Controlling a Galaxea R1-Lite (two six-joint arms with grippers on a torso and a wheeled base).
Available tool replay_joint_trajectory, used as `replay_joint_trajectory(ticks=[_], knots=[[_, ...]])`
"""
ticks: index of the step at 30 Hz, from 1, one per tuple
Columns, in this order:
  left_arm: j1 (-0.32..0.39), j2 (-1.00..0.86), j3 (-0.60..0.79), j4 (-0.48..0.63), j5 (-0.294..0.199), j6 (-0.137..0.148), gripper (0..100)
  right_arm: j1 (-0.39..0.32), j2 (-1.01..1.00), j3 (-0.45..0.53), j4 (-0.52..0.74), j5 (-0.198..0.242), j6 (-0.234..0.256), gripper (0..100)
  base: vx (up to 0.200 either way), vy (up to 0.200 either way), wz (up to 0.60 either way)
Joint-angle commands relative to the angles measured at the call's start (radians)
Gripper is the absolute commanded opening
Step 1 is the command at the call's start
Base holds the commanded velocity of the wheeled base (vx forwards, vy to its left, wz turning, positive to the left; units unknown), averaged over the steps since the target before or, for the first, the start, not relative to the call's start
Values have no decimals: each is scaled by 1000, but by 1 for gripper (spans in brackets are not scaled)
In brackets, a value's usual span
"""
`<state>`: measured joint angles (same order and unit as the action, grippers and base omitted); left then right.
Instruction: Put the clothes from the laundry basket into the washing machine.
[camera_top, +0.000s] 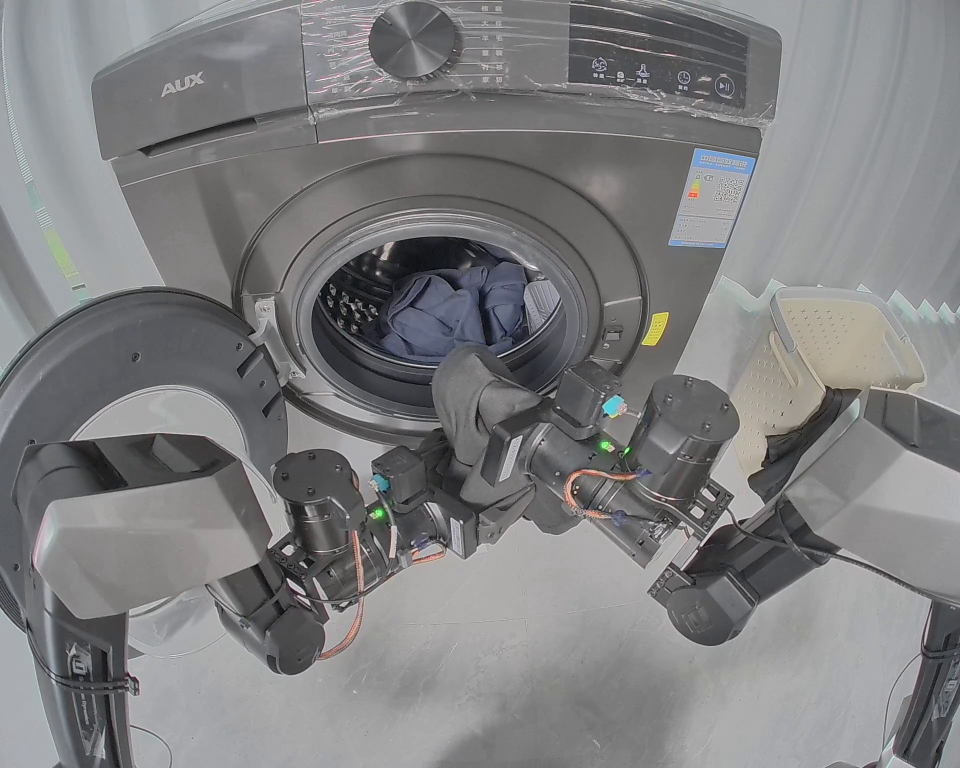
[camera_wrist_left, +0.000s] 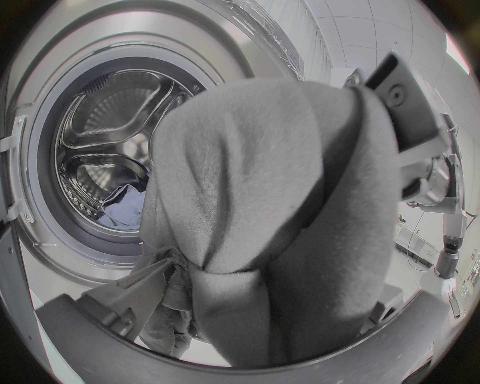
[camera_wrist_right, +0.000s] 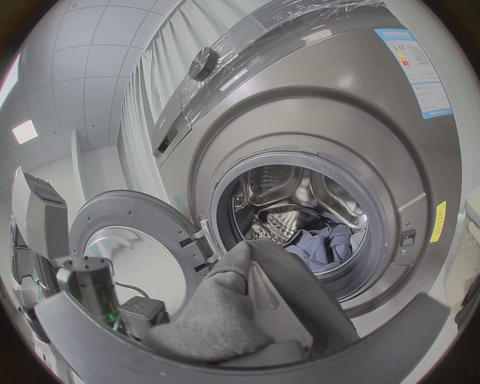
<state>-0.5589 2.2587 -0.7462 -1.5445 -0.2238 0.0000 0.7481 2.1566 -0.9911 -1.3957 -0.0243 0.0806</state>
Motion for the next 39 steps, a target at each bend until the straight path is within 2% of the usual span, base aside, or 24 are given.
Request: replay_joint_trajectory(ticks=[1,4,6,10,12,23,27,36,39], knots=[[2,55,-55,0,4,-6,100,24,-7,3,1,-11,1,0,0,0,0],[8,74,-82,0,32,-11,100,25,-17,3,3,-11,7,0,0,0,0],[17,81,-104,-2,52,-29,100,24,-20,3,7,-11,10,0,0,0,0],[5,74,-111,-2,47,-35,100,24,-17,3,7,-11,16,0,0,0,0],[-1,73,-105,-2,44,-26,100,13,-11,0,7,-11,16,0,0,0,0],[-19,76,-75,-5,34,-26,100,-10,5,-6,9,-11,21,0,0,0,0],[-49,53,-42,-5,9,-21,100,-16,25,-27,11,-11,21,0,0,0,0],[-59,70,-88,-3,20,-34,100,-1,39,-38,21,-13,21,0,0,0,0],[-55,88,-113,-3,23,-35,100,7,37,-37,23,-29,22,0,0,0,0]])
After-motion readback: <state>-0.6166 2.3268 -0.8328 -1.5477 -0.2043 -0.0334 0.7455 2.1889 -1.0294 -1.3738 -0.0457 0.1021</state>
